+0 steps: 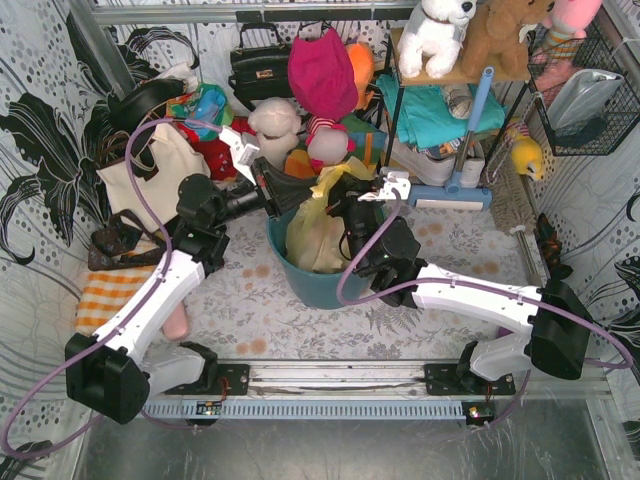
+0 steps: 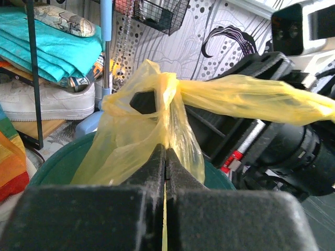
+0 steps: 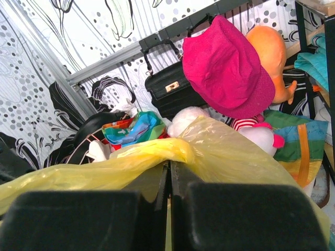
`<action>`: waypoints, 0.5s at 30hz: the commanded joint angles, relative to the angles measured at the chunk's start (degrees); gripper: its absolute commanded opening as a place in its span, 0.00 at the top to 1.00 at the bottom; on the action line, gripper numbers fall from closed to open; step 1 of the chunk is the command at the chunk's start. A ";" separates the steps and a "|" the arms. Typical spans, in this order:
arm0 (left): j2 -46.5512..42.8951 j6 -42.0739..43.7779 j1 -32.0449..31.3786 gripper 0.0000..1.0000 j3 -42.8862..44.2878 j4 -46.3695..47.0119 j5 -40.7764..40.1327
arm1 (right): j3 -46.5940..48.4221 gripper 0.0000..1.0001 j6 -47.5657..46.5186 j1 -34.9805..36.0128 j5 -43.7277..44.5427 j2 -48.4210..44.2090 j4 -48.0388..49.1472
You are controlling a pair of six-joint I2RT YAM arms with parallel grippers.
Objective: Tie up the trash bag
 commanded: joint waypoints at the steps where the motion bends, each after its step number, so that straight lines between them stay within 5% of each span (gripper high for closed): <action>1: -2.47 0.78 0.38 1.00 0.73 -0.34 2.55 | 0.52 1.00 -0.46 -0.85 -1.07 0.43 3.70; 15: -6.48 4.50 0.29 0.98 1.96 -12.78 1.29 | -2.67 1.00 0.76 -2.75 -14.48 1.38 10.85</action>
